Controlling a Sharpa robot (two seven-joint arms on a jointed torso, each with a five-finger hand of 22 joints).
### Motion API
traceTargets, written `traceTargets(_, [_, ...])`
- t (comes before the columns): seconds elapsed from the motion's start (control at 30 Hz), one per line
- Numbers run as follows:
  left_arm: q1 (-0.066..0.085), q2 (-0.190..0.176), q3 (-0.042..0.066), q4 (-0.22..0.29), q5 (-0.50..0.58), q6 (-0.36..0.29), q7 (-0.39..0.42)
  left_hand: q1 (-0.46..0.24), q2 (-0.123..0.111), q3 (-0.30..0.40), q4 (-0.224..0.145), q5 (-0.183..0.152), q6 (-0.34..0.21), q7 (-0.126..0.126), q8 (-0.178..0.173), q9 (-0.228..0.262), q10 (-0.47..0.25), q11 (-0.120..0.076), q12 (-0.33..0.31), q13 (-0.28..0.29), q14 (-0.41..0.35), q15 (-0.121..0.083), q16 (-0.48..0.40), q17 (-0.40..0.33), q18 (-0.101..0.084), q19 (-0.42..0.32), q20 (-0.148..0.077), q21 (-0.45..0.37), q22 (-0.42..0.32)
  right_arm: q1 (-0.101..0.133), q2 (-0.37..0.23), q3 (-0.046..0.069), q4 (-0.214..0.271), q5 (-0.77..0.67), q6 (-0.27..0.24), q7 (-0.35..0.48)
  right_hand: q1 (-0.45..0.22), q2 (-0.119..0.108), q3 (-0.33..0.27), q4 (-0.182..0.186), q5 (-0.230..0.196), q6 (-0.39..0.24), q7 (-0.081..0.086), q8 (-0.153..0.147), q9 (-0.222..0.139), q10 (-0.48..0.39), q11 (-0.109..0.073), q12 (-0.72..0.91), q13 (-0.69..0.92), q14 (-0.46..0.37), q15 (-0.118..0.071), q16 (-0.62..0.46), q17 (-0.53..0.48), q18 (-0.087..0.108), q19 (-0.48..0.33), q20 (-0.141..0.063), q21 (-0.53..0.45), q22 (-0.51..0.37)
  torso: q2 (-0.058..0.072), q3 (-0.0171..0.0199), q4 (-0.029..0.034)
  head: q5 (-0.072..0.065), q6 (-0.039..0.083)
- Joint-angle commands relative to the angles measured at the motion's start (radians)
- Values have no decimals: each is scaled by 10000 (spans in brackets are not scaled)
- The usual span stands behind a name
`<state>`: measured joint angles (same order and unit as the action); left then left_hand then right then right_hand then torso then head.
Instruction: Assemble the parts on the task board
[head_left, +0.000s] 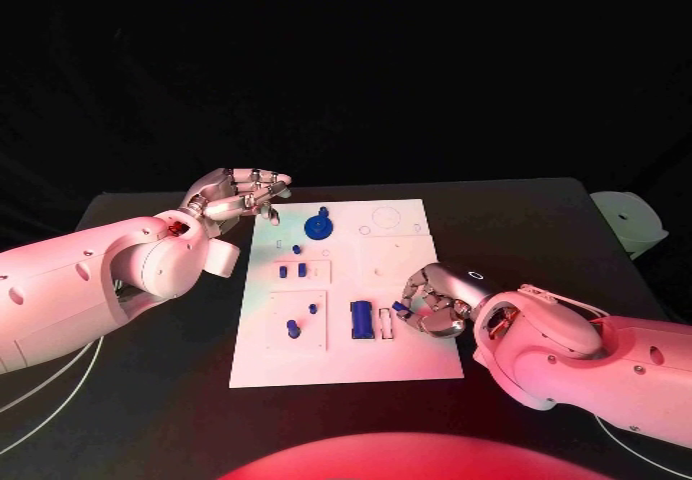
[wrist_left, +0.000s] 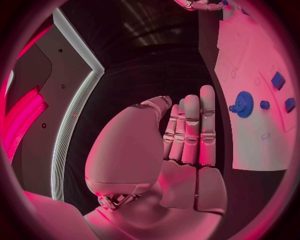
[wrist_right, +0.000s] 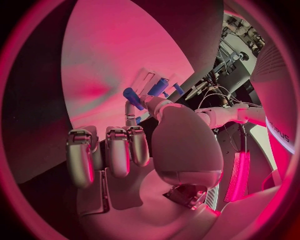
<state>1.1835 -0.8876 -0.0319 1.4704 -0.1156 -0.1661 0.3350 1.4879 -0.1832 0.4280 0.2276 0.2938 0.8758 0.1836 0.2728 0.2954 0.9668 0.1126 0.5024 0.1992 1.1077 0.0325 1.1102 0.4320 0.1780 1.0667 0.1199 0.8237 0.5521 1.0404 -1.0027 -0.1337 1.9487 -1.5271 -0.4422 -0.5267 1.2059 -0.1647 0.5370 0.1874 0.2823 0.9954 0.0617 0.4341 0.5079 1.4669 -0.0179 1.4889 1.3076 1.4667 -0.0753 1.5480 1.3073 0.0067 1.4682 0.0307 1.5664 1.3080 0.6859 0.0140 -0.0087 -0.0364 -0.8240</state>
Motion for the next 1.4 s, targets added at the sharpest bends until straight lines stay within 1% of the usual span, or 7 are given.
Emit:
traceTargets(0.03, [-6, 25, 6, 44, 37, 164, 54, -104, 21, 83, -3, 58, -68, 15, 35, -10, -53, -10, 62, 9, -82, 18, -46, -10, 64, 17, 10, -31, -15, -24, 156, -1, -84, 961, -118, -75, -262, 9, -98, 139, 114, 177, -119, 511, 444, 731, -57, 68, 2206, 937, -99, 30, 2104, -67, 1026, -81, 44, 2628, -4, -2, -12, 8, -3])
traceTargets(0.1, [-6, 23, 6, 50, 37, 166, 54, -104, 21, 83, -3, 58, -68, 15, 35, -10, -53, -10, 62, 9, -82, 18, -46, -10, 64, 17, 10, -31, -15, -46, 262, -1, -154, 1149, 6, -80, -466, -5, -186, 227, 36, 251, -148, 561, 477, 732, -82, 63, 2204, 941, -118, 38, 2124, -67, 1026, -94, 44, 2628, 5, 13, -11, 12, -13])
traceTargets(0.57, [-5, 12, 6, 72, 36, 177, 45, -104, 21, 83, -3, 58, -68, 15, 35, -10, -53, -10, 62, 9, -82, 18, -46, -10, 64, 17, 10, -31, -15, -119, 655, -4, -488, 1498, 492, -149, -1040, 71, -402, 535, -269, 379, -194, 642, 542, 754, -122, 100, 2228, 944, -156, 44, 2141, -67, 1026, -130, 44, 2628, -1, 5, 0, -4, -56])
traceTargets(1.0, [-5, 1, 6, 83, 32, 178, 31, -104, 21, 83, -3, 58, -68, 15, 35, -10, -53, -10, 62, 9, -82, 18, -46, -10, 64, 17, 10, -31, -15, -123, 925, -3, -764, 1368, 475, -180, -1147, 53, -463, 586, -359, 384, -200, 653, 554, 738, -127, 59, 2206, 938, -161, 32, 2111, -67, 1026, -136, 44, 2628, 4, 12, 10, -6, -55])
traceTargets(1.17, [-5, -5, 6, 86, 32, 178, 27, -104, 21, 83, -3, 58, -68, 15, 35, -10, -53, -10, 62, 9, -82, 18, -46, -10, 64, 17, 10, -31, -15, -142, 1003, -3, -815, 1352, 488, -175, -1326, 8, -584, 686, -590, 379, -194, 659, 568, 735, -123, 51, 2204, 935, -160, 25, 2096, -67, 1026, -140, 44, 2628, 5, 12, 9, 3, -65])
traceTargets(1.3, [-5, -14, 6, 85, 31, 175, 24, -104, 21, 83, -3, 58, -68, 15, 35, -10, -53, -10, 62, 9, -82, 18, -46, -10, 64, 17, 10, -31, -15, -160, 1016, -3, -799, 1290, 417, -167, -1667, -33, -822, 932, -1182, 395, -183, 665, 581, 735, -112, 46, 2204, 936, -150, 27, 2103, -67, 1026, -132, 44, 2628, 4, 13, -11, 11, -63])
traceTargets(1.4, [-5, -19, 6, 87, 31, 177, 21, -104, 21, 83, -3, 58, -68, 15, 35, -10, -53, -10, 62, 9, -82, 18, -46, -10, 64, 17, 10, -31, -15, -170, 964, -3, -756, 1203, 339, -160, -1749, -35, -877, 980, -1248, 400, -181, 667, 583, 740, -109, 59, 2212, 937, -148, 28, 2105, -67, 1026, -131, 44, 2628, 1, 12, -11, 11, -72])
